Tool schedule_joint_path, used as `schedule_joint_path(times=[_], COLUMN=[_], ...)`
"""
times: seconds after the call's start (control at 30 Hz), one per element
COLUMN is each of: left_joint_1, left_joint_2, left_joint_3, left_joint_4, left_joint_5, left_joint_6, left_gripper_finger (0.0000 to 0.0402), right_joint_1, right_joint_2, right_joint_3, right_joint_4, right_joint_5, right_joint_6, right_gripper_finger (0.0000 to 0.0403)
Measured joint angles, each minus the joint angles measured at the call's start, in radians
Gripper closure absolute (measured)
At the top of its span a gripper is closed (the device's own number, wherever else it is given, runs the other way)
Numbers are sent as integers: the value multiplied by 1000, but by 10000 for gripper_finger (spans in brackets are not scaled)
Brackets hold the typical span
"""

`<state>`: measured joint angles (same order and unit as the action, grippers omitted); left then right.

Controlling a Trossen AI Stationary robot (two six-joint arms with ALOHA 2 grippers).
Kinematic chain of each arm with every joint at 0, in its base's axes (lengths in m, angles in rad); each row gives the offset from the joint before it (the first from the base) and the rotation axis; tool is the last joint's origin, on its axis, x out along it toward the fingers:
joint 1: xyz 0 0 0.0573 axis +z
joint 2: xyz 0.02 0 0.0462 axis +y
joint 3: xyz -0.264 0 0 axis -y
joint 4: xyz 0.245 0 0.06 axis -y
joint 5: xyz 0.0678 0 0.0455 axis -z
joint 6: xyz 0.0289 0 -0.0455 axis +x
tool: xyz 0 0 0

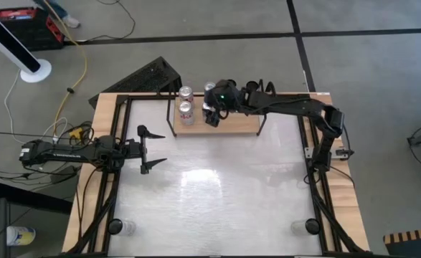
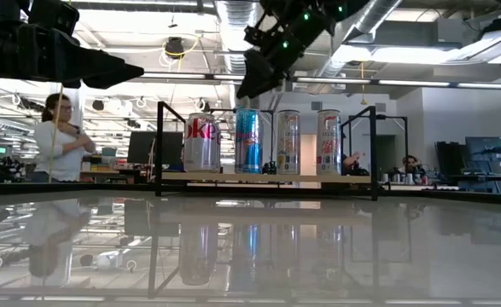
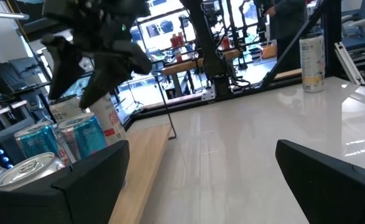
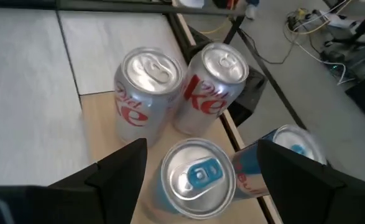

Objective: Place canned beverage on shelf
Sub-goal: Put the white-yellow soda can on the shelf aligned with the other white-yellow soda can on the shelf

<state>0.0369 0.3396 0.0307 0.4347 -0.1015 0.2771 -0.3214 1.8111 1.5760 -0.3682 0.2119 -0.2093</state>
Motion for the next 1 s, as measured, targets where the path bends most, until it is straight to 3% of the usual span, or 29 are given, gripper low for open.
schedule_joint_path(times=[0.3,0.57,0.77,1.0], left_joint_1=[0,0,0,0], left_joint_2=[0,0,0,0], left_joint_3=[0,0,0,0], left_joint_4=[-2,-2,-2,1], left_joint_5=[0,0,0,1], left_joint_6=[0,-2,-4,-6], left_gripper_finger=[9,9,9,9], right_joint_1=[87,223,367,637], right_joint_2=[-1,-1,-12,-49], right_joint_3=[200,222,222,222], right_joint_4=[-387,-792,-962,-1127], right_joint_5=[-1,-6,-113,-236], right_joint_6=[89,267,498,934], right_gripper_finger=[75,75,75,74])
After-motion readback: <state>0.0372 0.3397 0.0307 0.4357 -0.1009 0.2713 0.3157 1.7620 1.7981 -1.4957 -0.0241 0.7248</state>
